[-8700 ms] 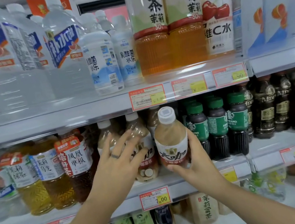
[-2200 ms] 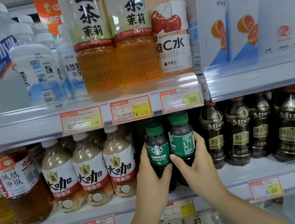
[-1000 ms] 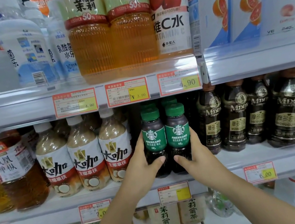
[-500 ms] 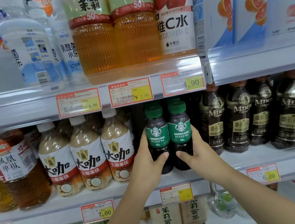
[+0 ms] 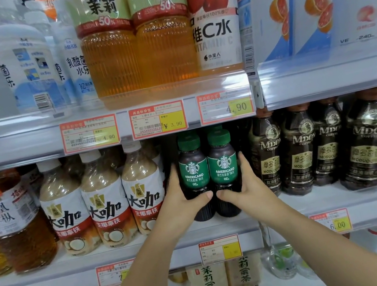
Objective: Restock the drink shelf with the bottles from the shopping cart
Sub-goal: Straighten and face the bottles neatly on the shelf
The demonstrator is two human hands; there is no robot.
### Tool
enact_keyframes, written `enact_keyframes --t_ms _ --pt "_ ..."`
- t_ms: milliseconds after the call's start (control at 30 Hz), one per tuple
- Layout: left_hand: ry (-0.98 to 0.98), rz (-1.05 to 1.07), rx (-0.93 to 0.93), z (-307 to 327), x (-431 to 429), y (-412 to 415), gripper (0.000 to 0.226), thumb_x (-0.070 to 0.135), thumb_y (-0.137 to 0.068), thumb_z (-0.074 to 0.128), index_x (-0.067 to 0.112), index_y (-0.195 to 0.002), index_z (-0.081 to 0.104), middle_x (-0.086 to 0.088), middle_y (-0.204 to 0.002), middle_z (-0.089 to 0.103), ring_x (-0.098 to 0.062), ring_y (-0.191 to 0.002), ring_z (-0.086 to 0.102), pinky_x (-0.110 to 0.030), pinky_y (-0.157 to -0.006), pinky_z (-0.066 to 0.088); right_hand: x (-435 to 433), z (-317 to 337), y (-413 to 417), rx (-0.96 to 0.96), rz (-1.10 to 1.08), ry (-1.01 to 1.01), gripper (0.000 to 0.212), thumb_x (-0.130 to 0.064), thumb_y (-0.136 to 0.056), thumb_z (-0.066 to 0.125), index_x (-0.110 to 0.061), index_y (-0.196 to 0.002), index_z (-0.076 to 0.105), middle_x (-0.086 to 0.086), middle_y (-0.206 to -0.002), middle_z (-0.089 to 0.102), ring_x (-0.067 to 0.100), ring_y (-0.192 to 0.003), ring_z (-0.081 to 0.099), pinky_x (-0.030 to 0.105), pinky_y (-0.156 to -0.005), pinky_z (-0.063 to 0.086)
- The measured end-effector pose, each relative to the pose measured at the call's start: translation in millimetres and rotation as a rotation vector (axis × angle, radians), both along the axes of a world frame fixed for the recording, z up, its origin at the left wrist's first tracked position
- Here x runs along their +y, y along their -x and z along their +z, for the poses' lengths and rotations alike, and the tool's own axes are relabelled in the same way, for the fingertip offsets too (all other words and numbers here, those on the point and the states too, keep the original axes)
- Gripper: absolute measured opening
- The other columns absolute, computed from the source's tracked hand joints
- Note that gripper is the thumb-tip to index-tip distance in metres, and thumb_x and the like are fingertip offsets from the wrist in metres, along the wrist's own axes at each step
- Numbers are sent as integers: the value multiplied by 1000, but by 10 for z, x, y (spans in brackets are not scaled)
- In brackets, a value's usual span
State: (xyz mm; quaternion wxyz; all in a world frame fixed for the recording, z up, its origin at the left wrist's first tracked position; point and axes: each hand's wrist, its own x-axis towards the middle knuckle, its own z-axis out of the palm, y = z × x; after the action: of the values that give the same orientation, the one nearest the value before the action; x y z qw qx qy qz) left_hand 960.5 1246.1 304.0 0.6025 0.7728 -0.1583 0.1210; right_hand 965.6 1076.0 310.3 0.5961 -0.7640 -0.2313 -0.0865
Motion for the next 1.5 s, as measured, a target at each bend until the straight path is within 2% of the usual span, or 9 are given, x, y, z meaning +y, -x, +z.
enact_keyframes --t_ms 167,367,467,600,767,900,1200,1367,1500 --pt "19 -50 87 70 -39 -99 83 -5 -77 69 28 -141 28 10 -124 57 3 -111 55 -16 -92 46 24 -3 -104 81 52 2 80 5 -82 57 -33 -141 19 -20 -119 55 -18 -100 52 2 -81 42" --pt "46 -59 72 44 -33 -135 84 -5 -76 69 31 -139 28 11 -122 58 -2 -112 56 -17 -88 47 29 -5 -85 76 57 -4 78 2 -82 58 -33 -142 21 -20 -119 55 -16 -103 52 6 -83 43" --pt "111 -38 49 134 -20 -99 94 10 -73 73 37 -144 18 22 -123 54 5 -114 53 -20 -96 43 16 106 8 -23 70 -10 75 5 -83 58 -53 -121 29 -20 -119 54 -17 -102 52 1 -79 40" --pt "174 57 -60 322 -66 -80 89 37 -75 73 44 -142 14 36 -124 40 19 -111 42 -10 -95 35 -20 321 56 -162 74 3 72 -5 -85 63 -55 -113 19 -43 -112 38 -33 -100 40 -7 -79 32" --pt "157 127 -87 374 -177 -114 89 55 -70 51 35 -147 11 21 -134 34 5 -122 31 -9 -93 28 -26 426 -53 -219 71 86 72 -11 -82 68 -50 -118 18 -39 -116 34 -35 -101 37 -8 -79 30" --pt "177 105 -93 314 -166 -171 74 35 -86 56 33 -147 14 31 -120 41 20 -103 42 7 -73 33 -31 413 -103 -205 93 91 77 -6 -80 69 -48 -121 19 -30 -120 43 -27 -104 45 -4 -80 35" --pt "203 132 -126 247 -187 -105 82 36 -79 65 35 -146 18 28 -127 44 25 -106 42 -2 -87 38 -53 301 -106 -158 97 101 101 -12 -75 76 -37 -144 7 -12 -140 44 1 -127 45 21 -103 40" --pt "75 126 -178 7 -155 71 84 22 -83 69 37 -147 16 31 -135 42 11 -124 41 -14 -99 37 -116 43 -25 -106 76 176 110 -9 -80 71 -43 -139 -15 -35 -137 27 -23 -123 31 -2 -96 29" --pt "13 105 -166 4 -113 63 84 5 -86 62 43 -143 13 35 -132 40 12 -124 40 -8 -98 35 -102 -26 -49 -87 31 213 107 -8 -82 68 -36 -145 -14 -23 -147 23 -14 -131 26 -5 -97 22"
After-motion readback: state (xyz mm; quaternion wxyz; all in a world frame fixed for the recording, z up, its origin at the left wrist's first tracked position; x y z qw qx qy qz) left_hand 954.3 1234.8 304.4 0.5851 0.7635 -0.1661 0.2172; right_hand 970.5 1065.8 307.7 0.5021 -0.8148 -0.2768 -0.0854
